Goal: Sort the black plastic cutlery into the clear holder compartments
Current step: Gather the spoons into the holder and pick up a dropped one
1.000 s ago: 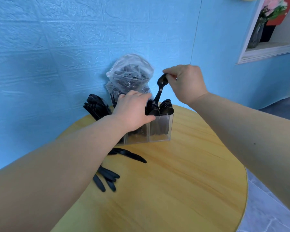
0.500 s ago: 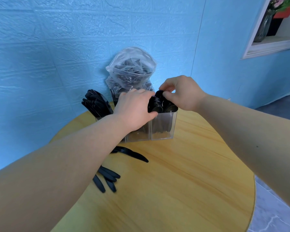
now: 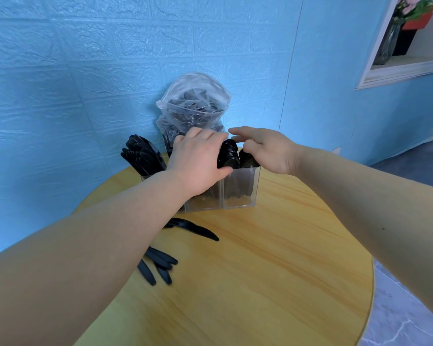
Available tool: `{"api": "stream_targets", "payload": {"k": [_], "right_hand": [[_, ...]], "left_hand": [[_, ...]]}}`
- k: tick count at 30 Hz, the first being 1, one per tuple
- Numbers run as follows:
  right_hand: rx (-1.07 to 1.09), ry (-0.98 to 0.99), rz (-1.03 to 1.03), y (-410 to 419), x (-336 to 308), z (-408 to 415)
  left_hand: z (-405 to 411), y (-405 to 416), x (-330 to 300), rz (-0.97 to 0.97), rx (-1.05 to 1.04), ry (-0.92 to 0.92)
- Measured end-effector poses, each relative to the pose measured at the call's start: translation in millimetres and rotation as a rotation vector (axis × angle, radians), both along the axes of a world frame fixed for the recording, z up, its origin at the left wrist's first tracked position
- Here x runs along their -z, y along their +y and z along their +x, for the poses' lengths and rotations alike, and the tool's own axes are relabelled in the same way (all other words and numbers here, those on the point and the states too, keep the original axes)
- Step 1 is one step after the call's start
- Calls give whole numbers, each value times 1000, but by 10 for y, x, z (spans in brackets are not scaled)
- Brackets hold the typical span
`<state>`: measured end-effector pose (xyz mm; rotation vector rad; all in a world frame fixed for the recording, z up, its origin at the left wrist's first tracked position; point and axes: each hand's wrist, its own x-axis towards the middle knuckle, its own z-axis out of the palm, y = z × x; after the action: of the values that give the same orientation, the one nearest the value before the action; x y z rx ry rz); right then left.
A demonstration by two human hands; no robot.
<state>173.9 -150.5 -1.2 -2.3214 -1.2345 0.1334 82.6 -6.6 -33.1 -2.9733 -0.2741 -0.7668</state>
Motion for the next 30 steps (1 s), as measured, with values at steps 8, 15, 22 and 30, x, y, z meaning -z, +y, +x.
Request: {"api": "stream_targets", "payload": {"k": [8,15,22,30], "right_hand": [[-17,-160,137,-264,56,-225],[-66,-264,276,-389,358,-793],[-59,-186,41,-147,856,-1152],[-14,-135,-159,147,1187,-1299]], "left_hand": [[-309,-29,-9,11,48,-74],[-866,-41,259,-51,66,-126],[-1533,44,678,-187,-172,50],[-1863,160,928,-298,-432,262]]}}
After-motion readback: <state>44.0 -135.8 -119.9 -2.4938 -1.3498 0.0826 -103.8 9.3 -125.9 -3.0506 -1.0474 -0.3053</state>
